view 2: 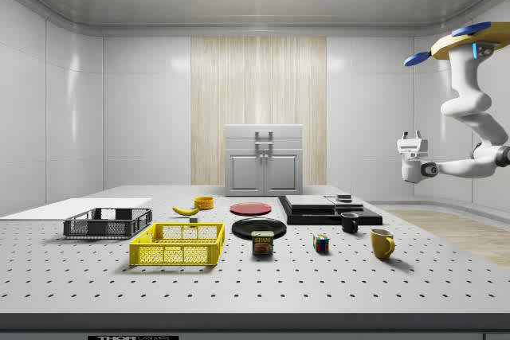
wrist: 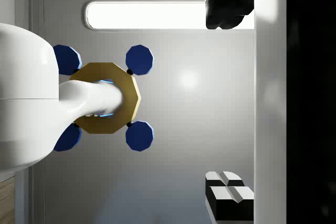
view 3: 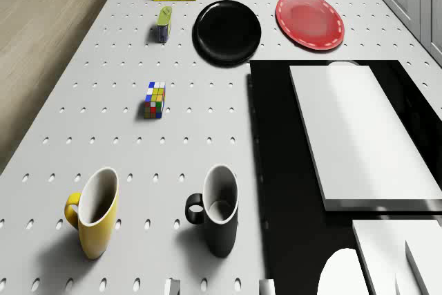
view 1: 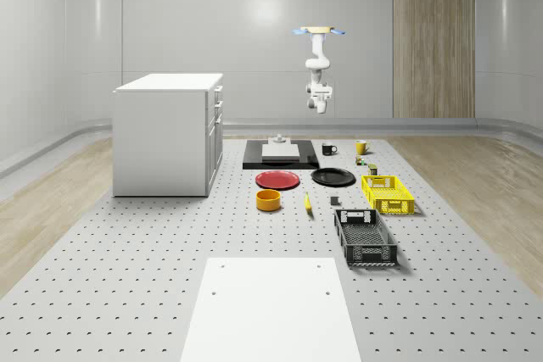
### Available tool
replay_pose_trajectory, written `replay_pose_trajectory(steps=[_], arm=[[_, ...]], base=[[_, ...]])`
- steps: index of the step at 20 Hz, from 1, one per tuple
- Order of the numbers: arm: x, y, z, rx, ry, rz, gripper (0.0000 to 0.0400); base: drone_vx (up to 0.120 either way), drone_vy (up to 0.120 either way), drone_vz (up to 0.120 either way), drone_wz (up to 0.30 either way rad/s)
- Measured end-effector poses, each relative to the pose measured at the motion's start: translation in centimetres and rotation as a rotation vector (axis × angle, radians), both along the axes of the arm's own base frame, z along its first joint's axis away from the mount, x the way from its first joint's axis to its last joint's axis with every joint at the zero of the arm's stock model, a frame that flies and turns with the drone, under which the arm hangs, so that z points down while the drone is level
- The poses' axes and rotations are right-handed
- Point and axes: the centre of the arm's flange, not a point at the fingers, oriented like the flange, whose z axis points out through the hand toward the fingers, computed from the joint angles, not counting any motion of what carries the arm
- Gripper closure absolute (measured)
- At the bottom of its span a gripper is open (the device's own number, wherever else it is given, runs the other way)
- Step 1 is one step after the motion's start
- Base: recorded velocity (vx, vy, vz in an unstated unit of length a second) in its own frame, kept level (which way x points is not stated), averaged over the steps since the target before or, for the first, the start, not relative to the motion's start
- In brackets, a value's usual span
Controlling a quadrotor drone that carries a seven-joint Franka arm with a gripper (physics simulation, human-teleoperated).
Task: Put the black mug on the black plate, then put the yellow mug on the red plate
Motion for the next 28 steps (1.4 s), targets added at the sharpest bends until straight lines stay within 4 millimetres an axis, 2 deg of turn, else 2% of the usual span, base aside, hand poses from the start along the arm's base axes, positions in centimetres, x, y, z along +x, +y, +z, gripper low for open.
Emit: replay_pose_trajectory(steps=[8, 13, 19, 24, 28], arm=[[-0.3, 0.0, 5.6, 0.000, -0.006, 0.000, 0.0000], [-0.1, 0.0, 7.8, 0.000, -0.010, 0.000, 0.0000], [0.0, 0.0, 8.9, 0.000, -0.015, 0.000, 0.0000], [-0.1, 0.0, 9.2, 0.000, -0.019, 0.000, 0.0000], [-0.1, 0.0, 9.3, 0.000, -0.022, 0.000, 0.0000]], base=[[0.000, 0.000, 0.000, 0.000], [0.000, 0.000, 0.000, 0.000], [0.000, 0.000, 0.000, 0.000], [0.000, -0.112, 0.000, 0.000], [0.110, 0.000, 0.000, 0.000]])
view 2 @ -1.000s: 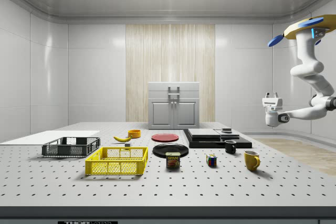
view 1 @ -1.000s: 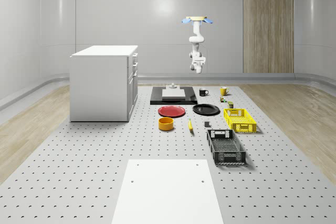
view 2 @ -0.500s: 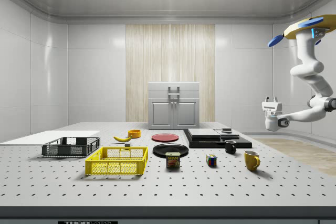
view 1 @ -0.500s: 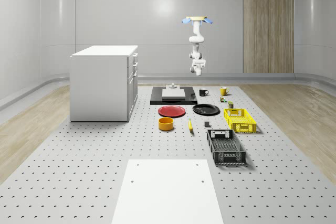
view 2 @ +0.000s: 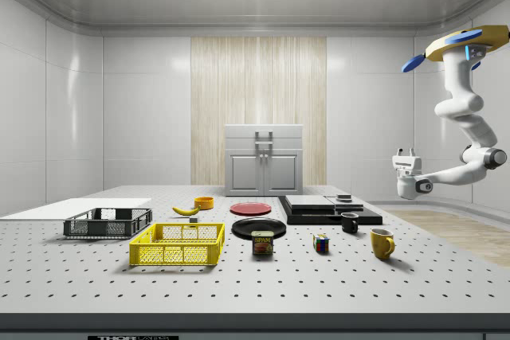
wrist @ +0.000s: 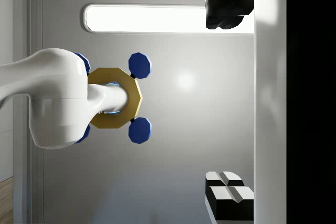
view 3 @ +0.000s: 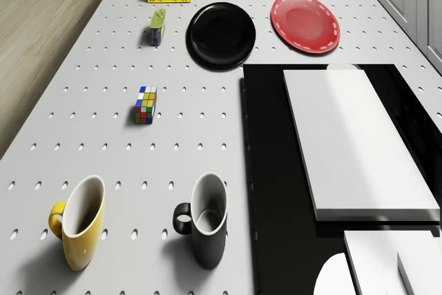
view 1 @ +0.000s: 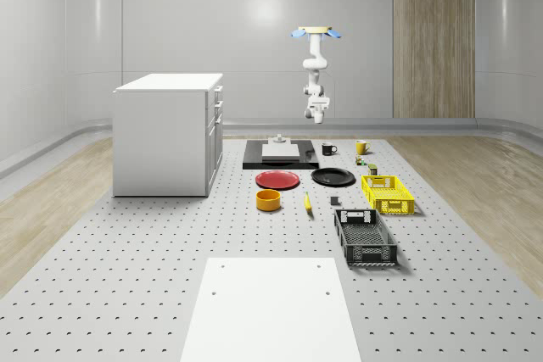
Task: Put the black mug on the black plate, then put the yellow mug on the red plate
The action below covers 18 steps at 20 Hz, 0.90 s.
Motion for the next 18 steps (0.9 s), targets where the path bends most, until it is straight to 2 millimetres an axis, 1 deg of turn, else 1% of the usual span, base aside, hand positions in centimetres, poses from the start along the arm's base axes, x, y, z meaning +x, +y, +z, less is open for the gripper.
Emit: replay_pose_trajectory(steps=[18], arm=[[-0.13, 0.08, 0.04, -0.008, -0.014, 0.000, 0.0000]], base=[[0.120, 0.000, 0.000, 0.000]])
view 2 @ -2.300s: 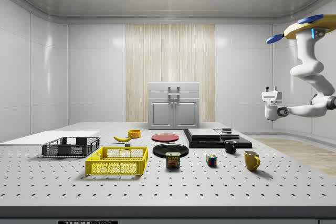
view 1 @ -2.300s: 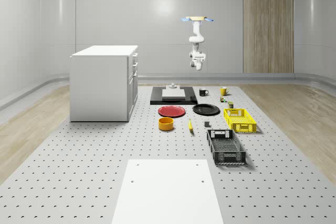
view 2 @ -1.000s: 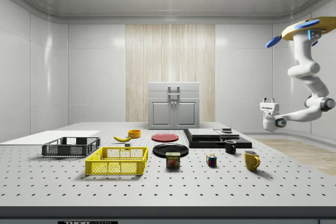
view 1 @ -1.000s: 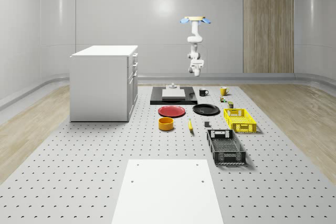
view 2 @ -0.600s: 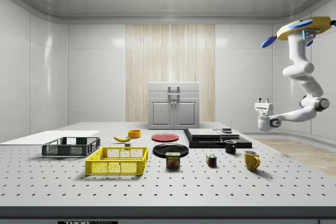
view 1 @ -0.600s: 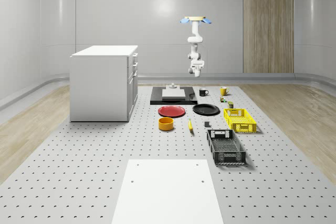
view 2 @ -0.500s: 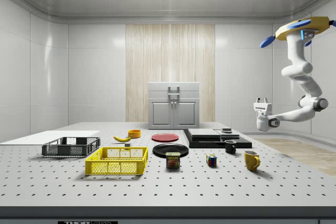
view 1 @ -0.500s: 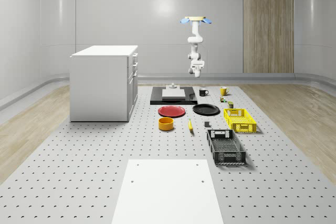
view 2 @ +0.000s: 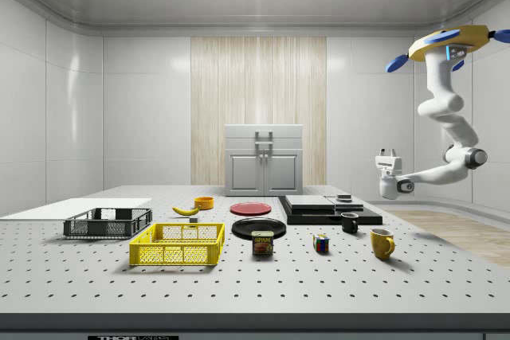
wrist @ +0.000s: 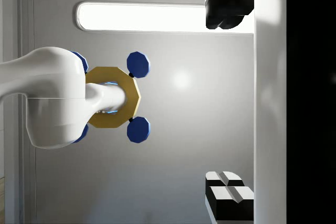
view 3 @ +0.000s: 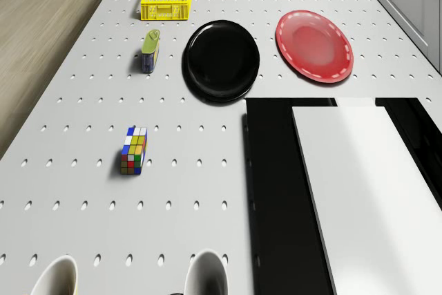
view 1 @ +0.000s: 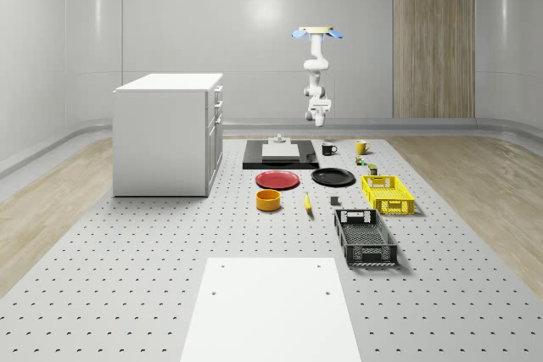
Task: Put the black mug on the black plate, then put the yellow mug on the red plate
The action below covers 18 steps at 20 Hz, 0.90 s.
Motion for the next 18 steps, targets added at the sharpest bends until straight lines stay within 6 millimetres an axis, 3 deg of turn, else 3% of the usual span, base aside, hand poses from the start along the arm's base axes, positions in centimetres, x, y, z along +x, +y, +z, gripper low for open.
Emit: replay_pose_trajectory(steps=[11, 18], arm=[[-0.1, 0.5, 0.0, -0.047, -0.008, -0.001, 0.0000], [-0.1, 1.7, -0.2, -0.174, -0.013, -0.004, 0.0000]], base=[[0.120, 0.000, 0.000, 0.000], [0.120, 0.000, 0.000, 0.000]])
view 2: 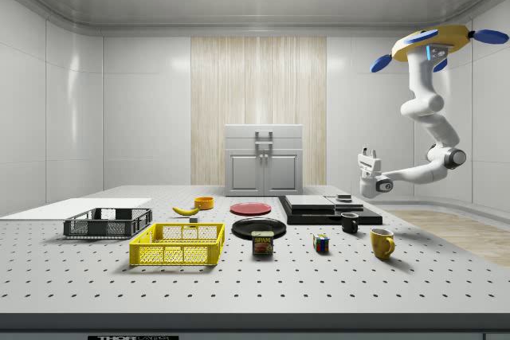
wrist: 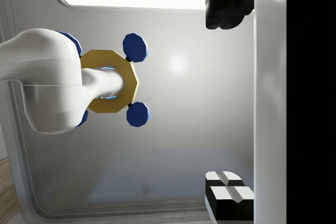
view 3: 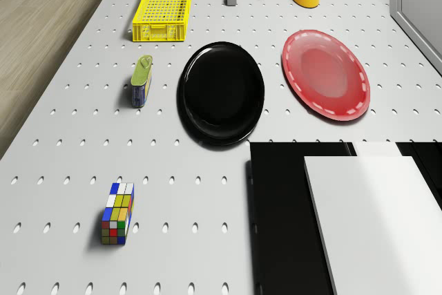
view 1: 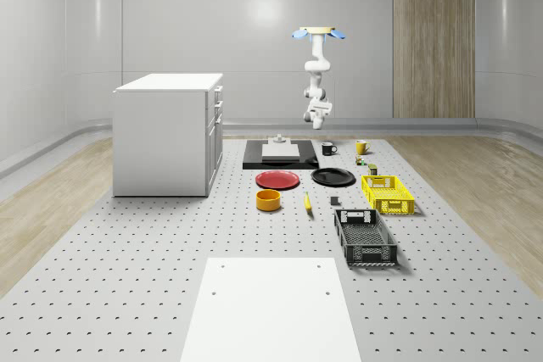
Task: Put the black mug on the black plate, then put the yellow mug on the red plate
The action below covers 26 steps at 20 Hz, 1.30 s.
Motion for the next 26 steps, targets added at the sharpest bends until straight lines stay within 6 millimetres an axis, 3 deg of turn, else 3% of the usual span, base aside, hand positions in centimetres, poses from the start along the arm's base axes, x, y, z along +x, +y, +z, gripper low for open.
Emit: replay_pose_trajectory(steps=[4, 8, 11, 14, 19, 22, 26], arm=[[0.0, 1.7, -0.5, -0.174, -0.003, -0.005, 0.0000], [0.0, 4.5, -2.1, -0.499, -0.005, -0.015, 0.0000], [0.1, 6.9, -5.1, -0.887, -0.005, -0.027, 0.0000], [0.2, 8.1, -9.8, -1.382, -0.004, -0.043, 0.0000], [0.5, 5.1, -16.8, -2.171, -0.001, -0.071, 0.0000], [0.5, 2.7, -18.7, -2.483, 0.001, -0.079, 0.0000], [0.6, 0.4, -19.5, -2.724, 0.003, -0.082, 0.0000]], base=[[0.120, 0.000, 0.000, 0.000], [0.110, 0.000, -0.010, 0.000], [0.000, 0.000, -0.120, 0.000], [0.000, 0.000, -0.120, 0.000], [0.000, 0.000, -0.120, 0.000], [0.013, 0.000, -0.120, 0.000], [0.120, 0.000, -0.120, 0.000]])
